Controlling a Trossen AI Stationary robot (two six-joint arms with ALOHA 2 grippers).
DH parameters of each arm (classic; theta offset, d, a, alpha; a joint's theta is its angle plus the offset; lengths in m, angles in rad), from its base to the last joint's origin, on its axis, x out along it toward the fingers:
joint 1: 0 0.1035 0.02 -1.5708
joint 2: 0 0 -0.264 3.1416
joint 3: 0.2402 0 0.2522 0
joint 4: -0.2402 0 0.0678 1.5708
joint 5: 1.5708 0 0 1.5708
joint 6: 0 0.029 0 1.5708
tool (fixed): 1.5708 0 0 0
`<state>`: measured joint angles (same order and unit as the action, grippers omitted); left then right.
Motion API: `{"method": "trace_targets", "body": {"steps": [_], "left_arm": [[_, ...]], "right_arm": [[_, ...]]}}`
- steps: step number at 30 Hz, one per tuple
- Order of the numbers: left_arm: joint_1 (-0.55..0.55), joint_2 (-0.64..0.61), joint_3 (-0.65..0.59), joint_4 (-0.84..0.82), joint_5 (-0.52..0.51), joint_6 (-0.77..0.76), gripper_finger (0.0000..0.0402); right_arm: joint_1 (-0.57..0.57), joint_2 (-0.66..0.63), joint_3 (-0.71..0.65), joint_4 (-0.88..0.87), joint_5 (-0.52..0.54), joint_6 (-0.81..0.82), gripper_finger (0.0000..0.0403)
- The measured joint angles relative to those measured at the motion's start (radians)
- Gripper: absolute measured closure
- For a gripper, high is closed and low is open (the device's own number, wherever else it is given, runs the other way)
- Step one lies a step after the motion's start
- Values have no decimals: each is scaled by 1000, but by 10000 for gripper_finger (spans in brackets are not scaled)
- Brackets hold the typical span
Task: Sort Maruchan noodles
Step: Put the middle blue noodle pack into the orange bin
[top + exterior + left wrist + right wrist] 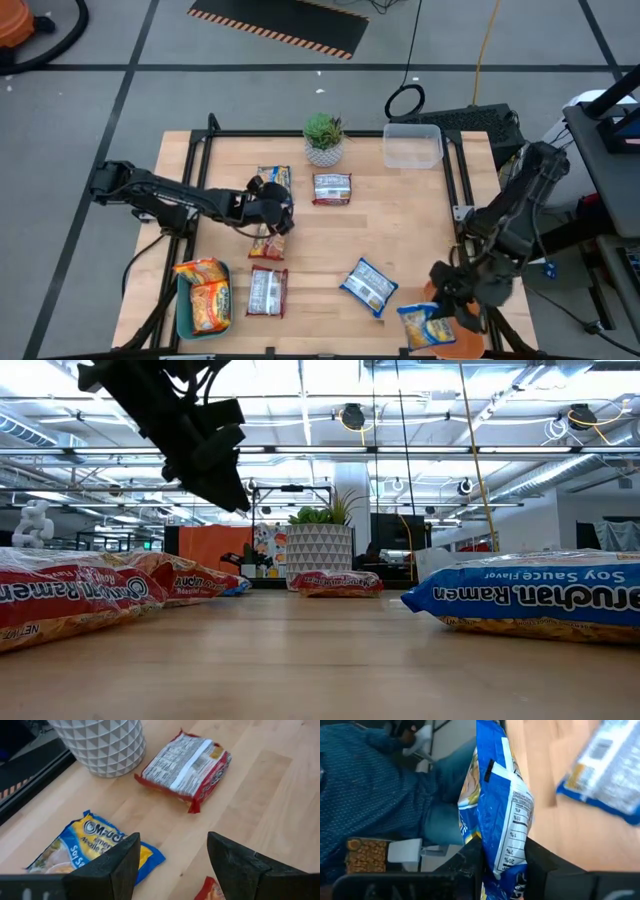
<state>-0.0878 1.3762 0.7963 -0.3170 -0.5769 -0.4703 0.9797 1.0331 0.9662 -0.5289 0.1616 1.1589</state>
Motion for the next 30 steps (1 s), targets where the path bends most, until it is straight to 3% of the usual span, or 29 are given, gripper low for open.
{"method": "trace_targets", "body": {"steps": [6, 13, 18, 23, 30], "left_arm": [[18, 0, 0, -39, 0, -7, 167], [18, 0, 0, -41, 0, -7, 167], [19, 0, 0, -40, 0, -6, 167], [19, 0, 0, -36, 0, -6, 167], [18, 0, 0, -22, 3, -4, 167]], "right_arm": [[84, -24, 70, -256, 70, 129, 324], [170, -30, 69, -475, 46, 264, 324], [193, -29, 69, -552, 65, 332, 324], [196, -27, 65, -567, 126, 306, 324], [207, -27, 18, -574, 127, 278, 324]]}}
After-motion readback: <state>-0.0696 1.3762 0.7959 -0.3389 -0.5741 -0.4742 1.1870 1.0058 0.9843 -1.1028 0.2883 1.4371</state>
